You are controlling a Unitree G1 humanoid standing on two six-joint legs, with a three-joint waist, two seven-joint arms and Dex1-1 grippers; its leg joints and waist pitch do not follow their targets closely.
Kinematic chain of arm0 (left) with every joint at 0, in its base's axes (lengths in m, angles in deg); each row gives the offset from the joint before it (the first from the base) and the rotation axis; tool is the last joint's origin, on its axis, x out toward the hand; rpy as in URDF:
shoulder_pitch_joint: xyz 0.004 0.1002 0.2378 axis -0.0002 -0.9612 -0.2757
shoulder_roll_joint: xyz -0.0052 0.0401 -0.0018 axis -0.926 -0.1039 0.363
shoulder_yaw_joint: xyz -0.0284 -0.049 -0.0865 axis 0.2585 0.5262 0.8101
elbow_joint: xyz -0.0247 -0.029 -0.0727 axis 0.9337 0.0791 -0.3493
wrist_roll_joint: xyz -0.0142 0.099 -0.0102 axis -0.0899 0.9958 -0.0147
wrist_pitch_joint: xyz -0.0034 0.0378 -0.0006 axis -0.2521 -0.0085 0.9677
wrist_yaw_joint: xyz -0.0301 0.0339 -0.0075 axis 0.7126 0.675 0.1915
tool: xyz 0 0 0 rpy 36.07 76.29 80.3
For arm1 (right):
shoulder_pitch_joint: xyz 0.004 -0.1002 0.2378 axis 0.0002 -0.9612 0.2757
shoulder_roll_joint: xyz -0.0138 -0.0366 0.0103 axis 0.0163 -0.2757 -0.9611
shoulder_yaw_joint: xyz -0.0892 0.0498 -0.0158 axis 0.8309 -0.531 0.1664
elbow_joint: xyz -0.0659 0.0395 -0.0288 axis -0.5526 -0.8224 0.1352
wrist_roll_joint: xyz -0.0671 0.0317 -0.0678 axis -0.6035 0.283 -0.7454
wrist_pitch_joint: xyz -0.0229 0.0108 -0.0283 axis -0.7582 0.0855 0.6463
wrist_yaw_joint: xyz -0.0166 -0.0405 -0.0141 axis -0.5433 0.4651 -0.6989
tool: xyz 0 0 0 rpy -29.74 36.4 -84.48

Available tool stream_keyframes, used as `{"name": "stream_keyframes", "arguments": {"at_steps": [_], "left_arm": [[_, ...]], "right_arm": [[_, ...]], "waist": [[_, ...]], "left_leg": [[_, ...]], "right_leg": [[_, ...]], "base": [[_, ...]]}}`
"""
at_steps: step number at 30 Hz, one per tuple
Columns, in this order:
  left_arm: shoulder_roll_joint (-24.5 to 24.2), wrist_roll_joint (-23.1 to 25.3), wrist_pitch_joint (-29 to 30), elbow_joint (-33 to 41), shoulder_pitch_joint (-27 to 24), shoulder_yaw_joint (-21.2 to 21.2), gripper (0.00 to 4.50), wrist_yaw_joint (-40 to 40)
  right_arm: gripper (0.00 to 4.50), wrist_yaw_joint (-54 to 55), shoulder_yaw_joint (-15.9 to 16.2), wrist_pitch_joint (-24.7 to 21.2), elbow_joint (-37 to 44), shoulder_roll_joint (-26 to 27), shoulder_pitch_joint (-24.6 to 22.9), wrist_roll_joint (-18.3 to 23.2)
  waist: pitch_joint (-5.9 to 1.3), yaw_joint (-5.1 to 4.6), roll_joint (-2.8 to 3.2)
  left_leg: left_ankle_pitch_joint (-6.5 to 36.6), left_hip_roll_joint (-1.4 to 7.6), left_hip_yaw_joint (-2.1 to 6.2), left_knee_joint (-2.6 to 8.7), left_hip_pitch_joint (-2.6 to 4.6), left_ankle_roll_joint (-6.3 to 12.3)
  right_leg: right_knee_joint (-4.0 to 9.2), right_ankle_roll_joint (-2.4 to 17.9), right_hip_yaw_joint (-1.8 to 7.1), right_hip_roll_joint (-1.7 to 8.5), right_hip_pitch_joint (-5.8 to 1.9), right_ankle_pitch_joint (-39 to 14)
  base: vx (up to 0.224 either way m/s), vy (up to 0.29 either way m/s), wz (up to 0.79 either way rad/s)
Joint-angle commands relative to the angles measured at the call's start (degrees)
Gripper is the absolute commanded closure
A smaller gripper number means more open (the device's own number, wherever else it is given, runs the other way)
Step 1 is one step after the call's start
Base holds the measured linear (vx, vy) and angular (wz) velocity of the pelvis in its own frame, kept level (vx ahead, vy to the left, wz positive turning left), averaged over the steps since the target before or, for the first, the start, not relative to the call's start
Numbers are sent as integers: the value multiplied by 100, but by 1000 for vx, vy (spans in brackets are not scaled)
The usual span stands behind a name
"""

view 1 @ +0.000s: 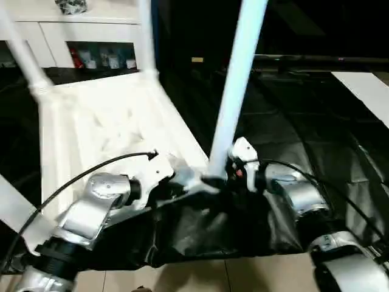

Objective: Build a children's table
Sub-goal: Rotate leg to tighten

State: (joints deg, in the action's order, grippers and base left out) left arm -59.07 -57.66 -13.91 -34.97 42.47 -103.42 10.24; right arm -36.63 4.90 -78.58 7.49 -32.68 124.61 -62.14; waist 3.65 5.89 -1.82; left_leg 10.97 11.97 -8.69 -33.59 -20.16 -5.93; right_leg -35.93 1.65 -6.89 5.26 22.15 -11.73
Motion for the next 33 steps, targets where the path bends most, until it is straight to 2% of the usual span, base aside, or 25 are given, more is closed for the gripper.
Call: {"name": "stream_keyframes", "arguments": {"at_steps": [1,2,4,5,6,15,16,17,19,21,22,24,25,27,29,31,32,33], "left_arm": [[-35,-148,-132,269,41,-204,450,-343],[-83,-169,-116,265,50,-213,450,-413],[-186,-213,-81,253,71,-229,450,-587],[-261,-200,-122,225,89,-244,450,-693],[-261,-200,-122,225,89,-244,450,-693],[-353,-281,-110,180,71,-204,450,-761],[-243,-302,-103,190,30,-158,450,-586],[-243,-302,-103,190,30,-158,450,-586],[138,-210,-62,155,-26,-7,450,92],[222,-166,-51,149,-35,8,450,243],[320,-90,-21,124,-33,22,450,439],[514,23,72,116,-22,21,450,778],[667,121,151,107,1,16,450,1054],[749,154,201,110,16,14,450,1182],[962,272,328,97,69,51,450,1595],[1184,368,442,110,109,100,450,1963],[1270,416,480,135,114,96,450,2086],[1270,416,480,135,114,96,450,2086]], "right_arm": [[148,-307,176,-58,67,-30,-34,13],[148,-404,208,-67,76,-40,-36,23],[166,-635,277,-85,92,-64,-38,46],[178,-762,331,-90,88,-73,-37,41],[183,-762,331,-90,88,-73,-37,41],[193,-1105,434,-101,98,-32,-119,112],[193,-1086,438,-127,132,24,-205,138],[193,-1086,438,-127,132,24,-205,138],[193,-651,339,-239,274,266,-432,223],[194,-463,300,-252,304,338,-481,228],[194,-173,243,-254,304,441,-520,211],[194,496,85,-240,247,707,-575,198],[194,1079,-33,-261,130,947,-576,167],[194,1373,-84,-247,60,1070,-571,140],[194,1912,-175,-292,10,1409,-608,74],[194,2551,-222,-264,-75,1755,-559,-4],[194,2904,-237,-258,-127,1902,-516,-69],[194,2904,-237,-258,-127,1902,-516,-69]], "waist": [[-377,-5,-6],[-370,-7,16],[-370,12,8],[-369,11,-45],[-371,28,-15],[-384,62,-36],[-390,75,24],[-392,62,4],[-393,105,67],[-367,95,39],[-362,98,68],[-333,75,97],[-327,26,71],[-325,-34,63],[-315,-112,57],[-310,-139,72],[-304,-165,53],[-303,-184,65]], "left_leg": [[820,172,-30,408,-21,382],[818,177,-35,413,-16,365],[853,174,-38,412,-10,351],[835,182,-43,418,-13,341],[836,181,-37,420,0,324],[837,183,-43,422,11,250],[830,184,-37,418,16,237],[818,188,-46,415,10,240],[853,194,-48,409,44,220],[1100,188,-46,443,31,156],[1366,178,-51,449,62,94],[1566,170,-32,467,60,19],[1775,150,5,488,48,-70],[1875,133,29,489,36,-103],[1991,120,41,485,38,-104],[2022,120,51,494,48,-106],[2048,117,50,496,44,-102],[2088,107,62,502,42,-110]], "right_leg": [[412,1288,392,378,-311,-917],[424,1269,394,376,-295,-986],[429,1244,392,377,-295,-1066],[430,1224,395,370,-290,-1057],[420,1222,397,376,-285,-1071],[400,1261,400,375,-285,-905],[393,1267,401,381,-284,-876],[399,1278,406,379,-285,-817],[389,1320,410,364,-266,-633],[430,1264,402,352,-279,-923],[488,1150,414,366,-261,-1363],[526,1031,414,372,-252,-1781],[585,783,394,380,-262,-2436],[638,610,378,394,-252,-2812],[679,499,364,380,-221,-3009],[698,469,355,380,-198,-3067],[708,450,356,376,-192,-3098],[714,425,342,373,-195,-3139]], "base": [[0,0,0],[0,0,0],[0,0,0],[0,0,0],[0,0,0],[0,0,0],[0,0,0],[0,0,0],[0,0,0],[0,0,0],[0,0,0],[0,0,0],[0,0,0],[0,0,0],[0,0,0],[0,0,0],[0,0,0],[0,0,0]]}}
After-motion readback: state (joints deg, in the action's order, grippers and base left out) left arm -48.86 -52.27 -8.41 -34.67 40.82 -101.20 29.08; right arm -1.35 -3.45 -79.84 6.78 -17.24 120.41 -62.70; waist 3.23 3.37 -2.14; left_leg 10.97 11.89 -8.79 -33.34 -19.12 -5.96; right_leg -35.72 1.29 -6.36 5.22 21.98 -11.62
